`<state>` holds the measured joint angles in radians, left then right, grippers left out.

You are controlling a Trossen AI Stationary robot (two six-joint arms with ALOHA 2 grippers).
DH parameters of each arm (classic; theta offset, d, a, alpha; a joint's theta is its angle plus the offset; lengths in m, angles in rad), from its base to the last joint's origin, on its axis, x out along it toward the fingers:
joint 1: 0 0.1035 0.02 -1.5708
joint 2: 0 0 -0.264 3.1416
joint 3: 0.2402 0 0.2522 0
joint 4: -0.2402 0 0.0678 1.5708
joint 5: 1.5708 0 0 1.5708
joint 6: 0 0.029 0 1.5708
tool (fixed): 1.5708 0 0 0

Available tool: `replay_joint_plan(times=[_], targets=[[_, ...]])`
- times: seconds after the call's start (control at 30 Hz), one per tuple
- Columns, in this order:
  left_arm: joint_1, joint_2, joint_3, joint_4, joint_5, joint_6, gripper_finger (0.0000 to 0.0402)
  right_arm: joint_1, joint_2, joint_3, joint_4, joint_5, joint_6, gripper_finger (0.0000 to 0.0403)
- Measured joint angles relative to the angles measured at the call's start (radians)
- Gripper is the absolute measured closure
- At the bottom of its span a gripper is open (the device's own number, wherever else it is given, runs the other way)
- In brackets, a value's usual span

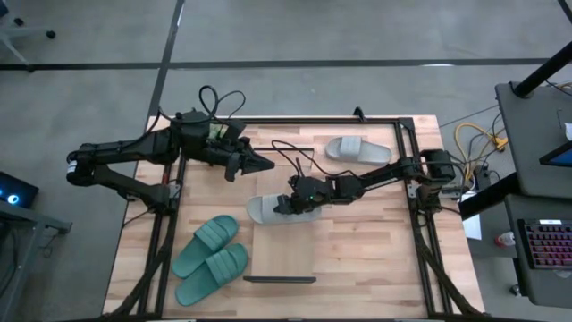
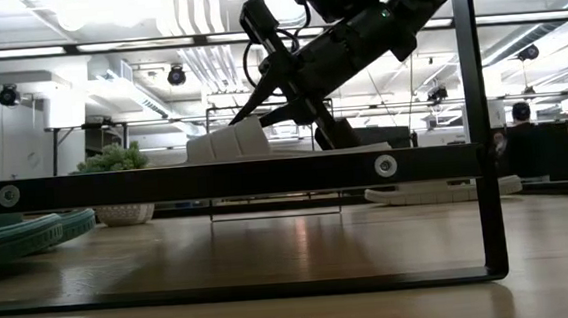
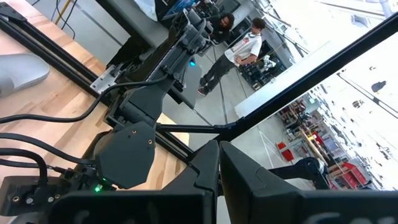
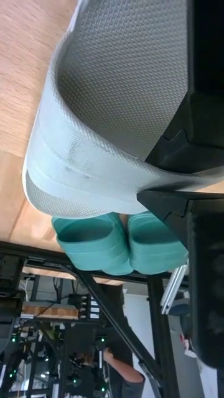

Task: Pick and place slides into the shelf
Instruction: Put the gray slippers on the shelf

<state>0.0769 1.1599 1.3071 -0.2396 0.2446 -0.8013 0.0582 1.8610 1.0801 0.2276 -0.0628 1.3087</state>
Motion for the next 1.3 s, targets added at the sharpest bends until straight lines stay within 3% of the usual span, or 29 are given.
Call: replay_joint_plan(times=[0.53, 1.0, 1.3], targets=[[0.0, 0.0, 0.0, -0.001, 0.0, 0.001, 0.0402, 0.0, 0.0, 0.0, -0.011, -0.005, -0.007, 0.0362], [0.0, 0.0, 0.0, -0.002, -0.001, 0.001, 0.0402, 0.0, 0.0, 0.0, -0.015, -0.017, 0.0, 0.0254], [0.0, 0.0, 0.0, -0.001, -0.001, 0.001, 0.0402, 0.0, -0.011, -0.001, -0.016, -0.04, -0.001, 0.0226]])
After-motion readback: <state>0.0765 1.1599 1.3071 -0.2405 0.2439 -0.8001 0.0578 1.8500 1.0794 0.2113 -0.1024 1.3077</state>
